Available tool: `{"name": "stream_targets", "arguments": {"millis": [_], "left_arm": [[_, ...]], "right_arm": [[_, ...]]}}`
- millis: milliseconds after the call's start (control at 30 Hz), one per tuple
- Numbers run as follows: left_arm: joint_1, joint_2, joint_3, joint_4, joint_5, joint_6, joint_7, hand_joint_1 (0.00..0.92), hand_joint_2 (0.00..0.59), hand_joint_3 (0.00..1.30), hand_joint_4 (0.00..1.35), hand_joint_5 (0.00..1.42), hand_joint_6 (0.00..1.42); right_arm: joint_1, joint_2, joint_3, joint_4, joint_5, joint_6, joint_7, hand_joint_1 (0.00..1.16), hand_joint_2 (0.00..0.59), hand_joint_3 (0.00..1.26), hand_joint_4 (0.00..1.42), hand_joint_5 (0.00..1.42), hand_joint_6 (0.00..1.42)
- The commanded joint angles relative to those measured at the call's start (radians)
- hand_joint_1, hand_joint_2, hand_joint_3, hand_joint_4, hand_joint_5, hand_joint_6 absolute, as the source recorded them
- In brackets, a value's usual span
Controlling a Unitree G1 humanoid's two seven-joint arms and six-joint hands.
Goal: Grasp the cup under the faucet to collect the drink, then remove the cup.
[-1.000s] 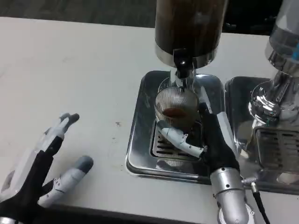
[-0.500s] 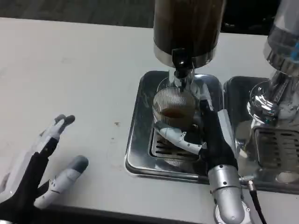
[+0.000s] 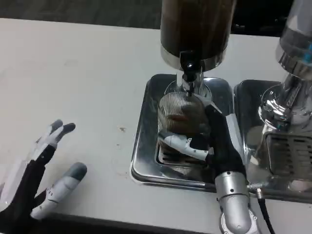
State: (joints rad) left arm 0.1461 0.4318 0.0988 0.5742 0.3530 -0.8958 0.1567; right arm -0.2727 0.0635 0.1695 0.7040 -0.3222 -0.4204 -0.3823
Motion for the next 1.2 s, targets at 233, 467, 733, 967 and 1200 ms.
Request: {"name": "stream_targets", "arguments": {"millis": [233, 467, 733, 967, 1200], "left_arm": [[0.002, 0.002, -0.008, -0.010, -0.013, -0.001, 0.000, 0.000, 0.149, 0.16, 0.00, 0.09, 0.00], [-0.005, 0.000, -0.015, -0.007, -0.016, 0.000, -0.007, 0.000, 0.150, 0.17, 0.00, 0.10, 0.00], [-0.007, -0.001, -0.027, -0.004, -0.013, -0.002, -0.007, 0.000, 0.150, 0.17, 0.00, 0.10, 0.00], [-0.005, 0.025, -0.041, 0.019, -0.008, -0.014, -0.018, 0.000, 0.150, 0.17, 0.00, 0.11, 0.00], [-0.013, 0.010, -0.061, 0.013, -0.005, -0.015, -0.019, 0.000, 0.150, 0.17, 0.00, 0.11, 0.00]], "right_arm": [[0.020, -0.001, -0.003, -0.024, -0.028, -0.009, -0.071, 1.11, 0.174, 0.55, 0.59, 0.71, 0.96], [0.040, 0.002, -0.004, -0.056, -0.050, -0.019, -0.126, 1.11, 0.158, 0.61, 0.63, 0.76, 1.04], [0.063, -0.010, 0.014, -0.112, -0.092, -0.013, -0.159, 1.12, 0.143, 0.63, 0.65, 0.79, 1.10], [0.097, -0.022, 0.026, -0.181, -0.139, 0.020, -0.169, 1.10, 0.114, 0.70, 0.73, 0.84, 1.17], [0.126, -0.023, 0.025, -0.220, -0.148, 0.032, -0.172, 1.09, 0.101, 0.75, 0.79, 0.89, 1.23]]}}
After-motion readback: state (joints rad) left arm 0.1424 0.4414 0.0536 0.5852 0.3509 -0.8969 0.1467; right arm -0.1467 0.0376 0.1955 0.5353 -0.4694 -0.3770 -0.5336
